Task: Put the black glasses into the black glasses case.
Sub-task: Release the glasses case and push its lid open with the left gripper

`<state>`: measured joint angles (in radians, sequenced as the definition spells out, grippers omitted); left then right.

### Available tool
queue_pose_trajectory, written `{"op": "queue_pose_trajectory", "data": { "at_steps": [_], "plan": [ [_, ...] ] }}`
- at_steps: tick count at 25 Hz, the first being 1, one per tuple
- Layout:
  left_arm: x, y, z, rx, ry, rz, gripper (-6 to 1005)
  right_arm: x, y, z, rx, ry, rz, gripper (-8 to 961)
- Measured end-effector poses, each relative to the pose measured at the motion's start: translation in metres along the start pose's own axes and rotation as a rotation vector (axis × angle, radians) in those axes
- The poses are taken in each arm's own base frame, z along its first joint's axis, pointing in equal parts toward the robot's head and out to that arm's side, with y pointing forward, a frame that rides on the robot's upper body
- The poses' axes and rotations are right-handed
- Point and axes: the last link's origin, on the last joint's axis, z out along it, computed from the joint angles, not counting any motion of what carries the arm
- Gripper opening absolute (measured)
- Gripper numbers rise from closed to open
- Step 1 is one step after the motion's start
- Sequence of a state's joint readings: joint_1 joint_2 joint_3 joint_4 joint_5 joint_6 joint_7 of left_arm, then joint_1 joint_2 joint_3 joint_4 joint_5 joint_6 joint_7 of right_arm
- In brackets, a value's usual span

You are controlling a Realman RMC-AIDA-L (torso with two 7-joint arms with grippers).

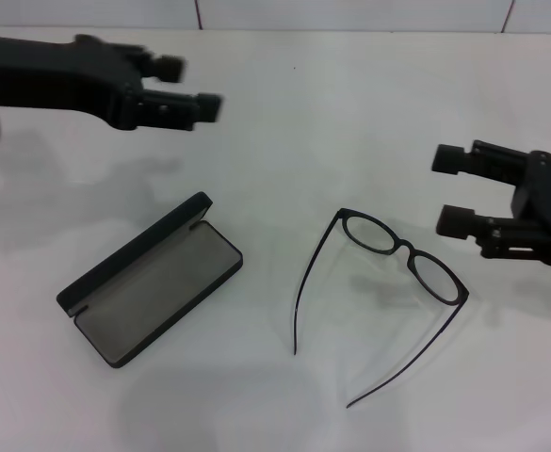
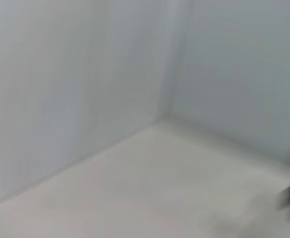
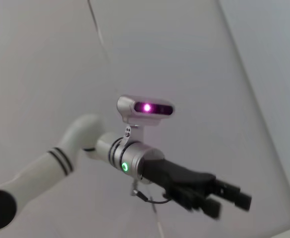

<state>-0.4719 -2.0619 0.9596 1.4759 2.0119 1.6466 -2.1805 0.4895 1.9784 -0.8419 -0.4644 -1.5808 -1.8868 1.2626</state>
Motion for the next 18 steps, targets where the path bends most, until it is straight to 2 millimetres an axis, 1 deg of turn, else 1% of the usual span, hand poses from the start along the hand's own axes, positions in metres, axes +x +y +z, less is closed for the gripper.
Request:
{"op": "queue_pose_trajectory", "data": {
  "at_steps": [1, 3, 6, 9, 14, 18],
  "plan": [
    [0.003, 0.000, 0.001, 0.064, -0.058, 0.001, 774, 0.000, 0.000, -0.001, 0.004, -0.002, 0.001, 845],
    [0.004, 0.001, 0.006, 0.135, -0.157, -0.009, 775, 0.002, 0.002, -0.006, 0.024, -0.014, 0.006, 845],
    [0.003, 0.008, 0.020, 0.183, -0.288, -0.015, 777, 0.004, 0.003, -0.013, 0.047, -0.022, 0.011, 845],
    [-0.001, 0.012, 0.028, 0.233, -0.393, -0.003, 779, 0.004, 0.004, -0.017, 0.056, -0.025, 0.011, 846],
    [-0.009, 0.021, 0.032, 0.235, -0.489, -0.023, 776, 0.003, 0.003, -0.018, 0.059, -0.021, 0.006, 846],
    [-0.016, 0.022, 0.033, 0.229, -0.536, -0.035, 765, 0.001, 0.001, -0.016, 0.057, -0.017, 0.001, 846]
  ]
}}
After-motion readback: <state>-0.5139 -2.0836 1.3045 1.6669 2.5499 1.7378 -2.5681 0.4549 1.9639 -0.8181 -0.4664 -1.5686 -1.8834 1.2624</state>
